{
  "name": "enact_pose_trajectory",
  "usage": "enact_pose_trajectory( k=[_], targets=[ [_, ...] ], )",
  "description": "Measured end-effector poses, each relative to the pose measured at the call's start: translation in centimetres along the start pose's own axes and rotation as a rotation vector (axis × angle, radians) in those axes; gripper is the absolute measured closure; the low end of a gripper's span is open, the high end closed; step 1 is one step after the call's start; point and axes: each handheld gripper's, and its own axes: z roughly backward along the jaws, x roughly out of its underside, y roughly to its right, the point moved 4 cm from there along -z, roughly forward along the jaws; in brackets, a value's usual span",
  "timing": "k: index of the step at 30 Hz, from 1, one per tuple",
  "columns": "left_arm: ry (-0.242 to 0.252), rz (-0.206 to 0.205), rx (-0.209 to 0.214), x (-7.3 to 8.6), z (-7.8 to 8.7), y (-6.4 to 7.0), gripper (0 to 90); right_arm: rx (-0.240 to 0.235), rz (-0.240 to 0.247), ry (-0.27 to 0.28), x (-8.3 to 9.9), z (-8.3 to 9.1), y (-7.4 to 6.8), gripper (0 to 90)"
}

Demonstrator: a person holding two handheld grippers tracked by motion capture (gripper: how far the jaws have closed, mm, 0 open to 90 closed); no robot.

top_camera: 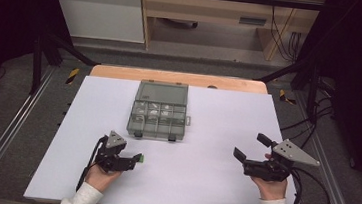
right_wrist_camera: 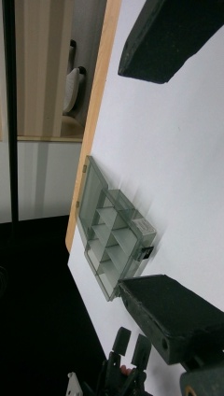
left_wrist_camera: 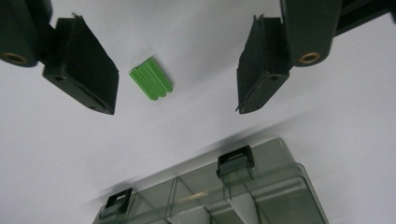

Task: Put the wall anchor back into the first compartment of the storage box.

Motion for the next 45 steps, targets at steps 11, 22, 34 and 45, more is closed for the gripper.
enact_pose_trajectory(
  k=[11, 22, 34, 45],
  targets=[
    [-0.046, 0.026, -0.016, 0.6, -1.0, 0.1, 45.2, 0.006, 0.000, -0.001, 0.0, 0.0, 0.0, 1.6],
    [-0.067, 0.009, -0.031, 0.6, -1.5, 0.6, 61.7, 0.008, 0.000, -0.006, -0.1, 0.0, -0.1, 1.6],
    [-0.094, 0.026, -0.035, 0.5, -1.7, 1.3, 72.6, 0.008, 0.001, -0.009, -0.1, 0.0, -0.2, 1.6],
    [-0.124, 0.042, -0.042, 0.5, -1.7, 1.6, 75.3, 0.009, 0.001, -0.010, -0.1, 0.0, -0.2, 1.6]
  ],
)
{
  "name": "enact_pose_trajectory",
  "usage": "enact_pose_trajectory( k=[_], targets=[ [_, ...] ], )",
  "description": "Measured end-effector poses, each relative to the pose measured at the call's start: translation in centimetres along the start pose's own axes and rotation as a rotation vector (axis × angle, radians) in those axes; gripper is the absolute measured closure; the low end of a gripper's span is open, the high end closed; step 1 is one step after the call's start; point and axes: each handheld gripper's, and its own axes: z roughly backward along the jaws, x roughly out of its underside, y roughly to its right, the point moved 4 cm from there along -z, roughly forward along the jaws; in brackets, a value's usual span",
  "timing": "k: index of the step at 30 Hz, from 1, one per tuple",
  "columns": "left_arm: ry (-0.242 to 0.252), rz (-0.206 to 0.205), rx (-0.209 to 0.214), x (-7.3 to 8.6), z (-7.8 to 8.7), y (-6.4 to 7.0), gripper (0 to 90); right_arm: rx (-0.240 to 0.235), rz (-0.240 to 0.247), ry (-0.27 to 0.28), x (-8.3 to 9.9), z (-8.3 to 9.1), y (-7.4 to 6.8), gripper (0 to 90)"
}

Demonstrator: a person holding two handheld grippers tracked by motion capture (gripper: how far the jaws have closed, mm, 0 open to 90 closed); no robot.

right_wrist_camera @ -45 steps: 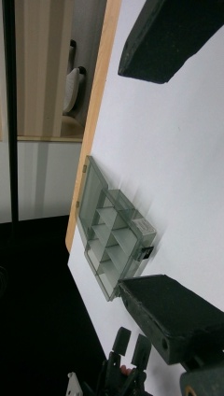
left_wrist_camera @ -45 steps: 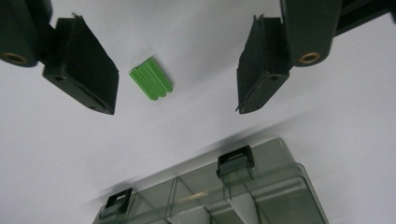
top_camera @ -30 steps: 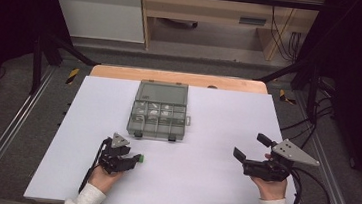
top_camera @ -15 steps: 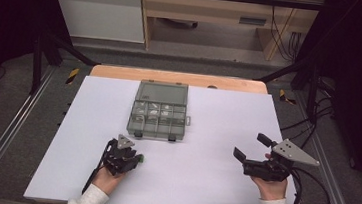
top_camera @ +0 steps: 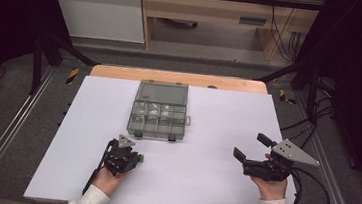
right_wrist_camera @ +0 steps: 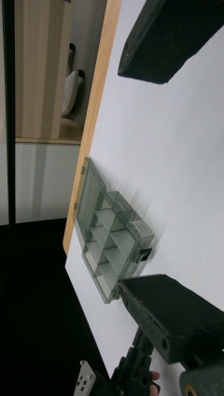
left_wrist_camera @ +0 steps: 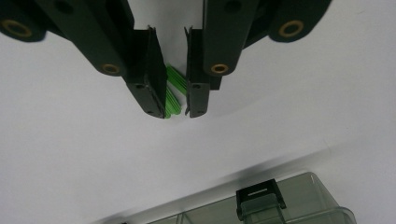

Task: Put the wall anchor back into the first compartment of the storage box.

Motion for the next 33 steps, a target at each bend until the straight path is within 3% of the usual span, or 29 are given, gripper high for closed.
enact_pose_trajectory(
  k=[5, 10, 14, 20, 33],
  targets=[
    [-0.013, 0.002, -0.012, 0.1, -0.1, 0.1, 75.5, -0.005, 0.005, -0.004, 0.0, 0.0, -0.1, 1.6],
    [-0.014, 0.012, -0.010, 0.1, -0.1, -0.1, 82.7, -0.003, 0.004, 0.001, 0.0, 0.0, 0.0, 1.7],
    [-0.017, -0.002, -0.015, 0.0, -0.1, -0.1, 83.3, -0.002, 0.006, -0.004, 0.0, 0.0, 0.0, 1.8],
    [-0.015, 0.001, 0.009, 0.1, 0.2, -0.4, 83.8, -0.007, 0.004, -0.001, 0.0, 0.0, -0.1, 1.8],
    [0.118, 0.023, 0.021, -1.4, 3.5, -1.1, 83.8, -0.006, 0.004, 0.005, 0.0, 0.1, 0.1, 1.8]
  ],
)
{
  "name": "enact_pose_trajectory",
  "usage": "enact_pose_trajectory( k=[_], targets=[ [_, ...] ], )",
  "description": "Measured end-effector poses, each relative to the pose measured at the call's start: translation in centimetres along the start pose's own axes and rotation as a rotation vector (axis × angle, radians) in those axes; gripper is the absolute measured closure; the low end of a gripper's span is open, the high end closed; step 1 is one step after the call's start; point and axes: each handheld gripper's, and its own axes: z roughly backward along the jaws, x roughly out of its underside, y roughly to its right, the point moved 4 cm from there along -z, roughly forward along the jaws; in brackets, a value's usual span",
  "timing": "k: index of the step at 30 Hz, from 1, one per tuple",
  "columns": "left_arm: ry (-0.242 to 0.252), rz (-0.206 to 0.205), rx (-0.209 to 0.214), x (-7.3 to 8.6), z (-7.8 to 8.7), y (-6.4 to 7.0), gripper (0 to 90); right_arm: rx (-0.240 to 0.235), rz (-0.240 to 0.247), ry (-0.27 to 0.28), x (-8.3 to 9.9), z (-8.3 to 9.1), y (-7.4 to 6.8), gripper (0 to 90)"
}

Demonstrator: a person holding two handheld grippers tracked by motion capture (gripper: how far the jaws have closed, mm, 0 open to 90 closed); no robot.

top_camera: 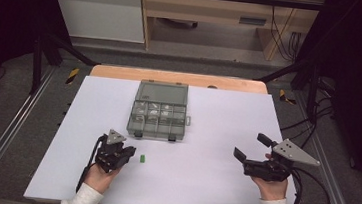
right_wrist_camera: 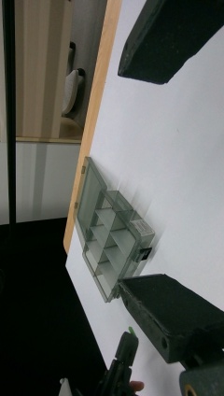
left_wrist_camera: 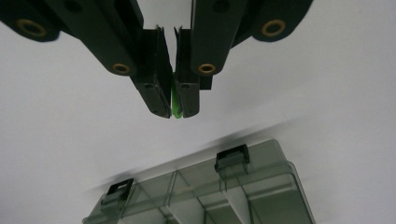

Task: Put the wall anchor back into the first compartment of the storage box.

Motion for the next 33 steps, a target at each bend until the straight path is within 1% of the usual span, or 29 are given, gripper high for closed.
enact_pose_trajectory(
  k=[1, 5, 6, 8, 10, 12, 15, 17, 23, 27, 33],
  targets=[
    [0.000, 0.000, 0.000, 0.0, 0.0, 0.0, 83.8, 0.001, 0.001, 0.001, 0.0, 0.0, 0.0, 1.8],
    [0.043, -0.005, 0.000, -0.7, 1.0, 0.0, 83.8, 0.004, 0.001, 0.000, 0.0, 0.0, 0.0, 1.8],
    [0.043, -0.005, 0.000, -0.7, 1.0, 0.0, 83.9, 0.004, 0.001, -0.001, 0.0, 0.0, 0.0, 1.8],
    [0.063, -0.007, 0.001, -1.0, 1.4, 0.0, 83.8, 0.004, 0.001, 0.000, 0.0, 0.0, 0.0, 1.8],
    [0.067, -0.006, 0.002, -1.2, 1.6, 0.0, 83.9, 0.004, 0.000, -0.002, 0.0, 0.0, -0.1, 1.8],
    [0.086, -0.008, 0.002, -1.5, 1.9, 0.1, 83.8, 0.003, -0.001, -0.006, 0.1, 0.0, -0.1, 1.8],
    [0.093, -0.012, 0.001, -1.9, 2.1, 0.1, 83.8, 0.001, 0.000, -0.006, 0.1, -0.1, -0.1, 1.8],
    [0.096, -0.022, -0.001, -2.3, 2.2, 0.1, 83.8, 0.001, 0.006, -0.010, 0.1, -0.2, -0.1, 1.7],
    [0.136, -0.033, -0.012, -3.9, 2.8, -0.2, 83.8, 0.003, 0.011, -0.006, 0.0, -0.2, -0.1, 1.7],
    [0.165, -0.025, -0.015, -5.0, 3.3, -0.9, 83.8, 0.007, 0.007, -0.001, -0.1, -0.1, -0.1, 1.4],
    [0.179, -0.034, -0.015, -6.6, 3.3, -1.7, 83.8, 0.016, -0.002, 0.007, -0.1, 0.0, 0.1, 1.0]
  ],
)
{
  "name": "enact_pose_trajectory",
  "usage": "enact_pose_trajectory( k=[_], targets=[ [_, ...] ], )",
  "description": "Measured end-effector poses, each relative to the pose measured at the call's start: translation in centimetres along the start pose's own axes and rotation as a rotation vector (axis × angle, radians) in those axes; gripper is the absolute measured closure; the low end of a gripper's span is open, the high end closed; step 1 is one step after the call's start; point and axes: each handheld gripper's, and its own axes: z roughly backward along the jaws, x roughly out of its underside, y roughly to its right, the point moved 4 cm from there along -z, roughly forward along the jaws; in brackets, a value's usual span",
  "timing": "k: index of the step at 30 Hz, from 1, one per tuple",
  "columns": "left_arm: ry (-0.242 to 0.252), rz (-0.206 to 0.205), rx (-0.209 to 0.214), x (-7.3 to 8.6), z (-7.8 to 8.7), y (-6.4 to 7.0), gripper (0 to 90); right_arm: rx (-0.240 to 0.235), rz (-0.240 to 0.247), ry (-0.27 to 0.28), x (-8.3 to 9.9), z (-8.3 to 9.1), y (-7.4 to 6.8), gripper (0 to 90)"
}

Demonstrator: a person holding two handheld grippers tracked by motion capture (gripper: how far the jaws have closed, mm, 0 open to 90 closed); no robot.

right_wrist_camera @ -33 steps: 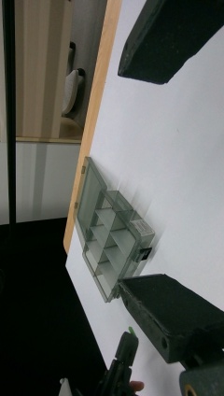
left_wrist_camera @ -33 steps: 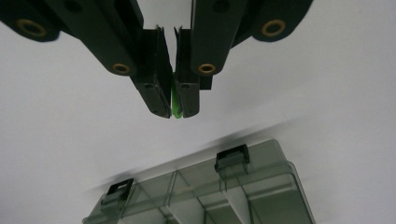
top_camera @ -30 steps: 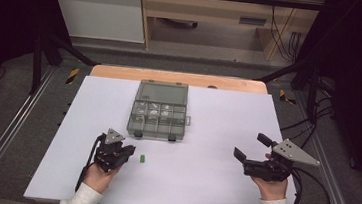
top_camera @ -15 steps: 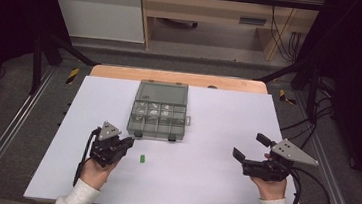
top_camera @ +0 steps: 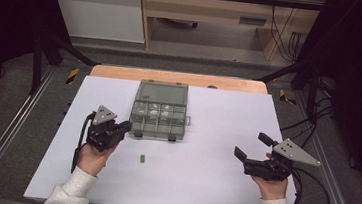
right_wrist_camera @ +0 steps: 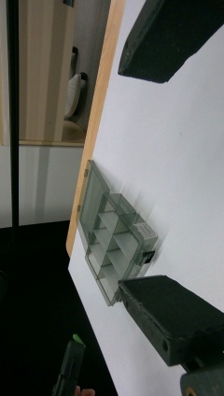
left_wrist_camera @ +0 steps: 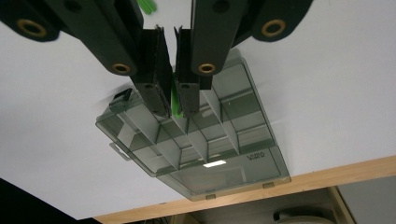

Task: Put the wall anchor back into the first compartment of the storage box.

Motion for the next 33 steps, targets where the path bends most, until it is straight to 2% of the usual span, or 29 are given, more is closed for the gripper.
enact_pose_trajectory(
  k=[6, 7, 15, 21, 26, 33],
  targets=[
    [0.001, -0.003, 0.008, -1.5, -1.0, -0.8, 83.8, 0.004, 0.003, 0.001, 0.0, 0.0, 0.1, 0.8],
    [0.003, -0.015, 0.003, -2.0, -1.3, -1.0, 83.8, 0.005, 0.003, 0.002, 0.0, 0.1, 0.1, 0.8],
    [0.016, -0.015, 0.005, -3.3, -2.5, -1.9, 83.8, 0.009, 0.002, 0.003, 0.0, 0.0, 0.2, 0.7],
    [0.007, -0.005, 0.004, -4.0, -3.9, -3.1, 83.7, 0.009, 0.001, 0.006, 0.0, 0.0, 0.2, 0.7],
    [0.006, -0.014, -0.009, -4.4, -5.0, -3.9, 83.7, 0.014, 0.000, -0.002, 0.1, -0.1, 0.3, 0.7],
    [-0.017, -0.020, -0.018, -4.0, -6.8, -4.8, 83.6, 0.007, 0.002, 0.002, 0.0, 0.0, 0.3, 0.7]
  ],
)
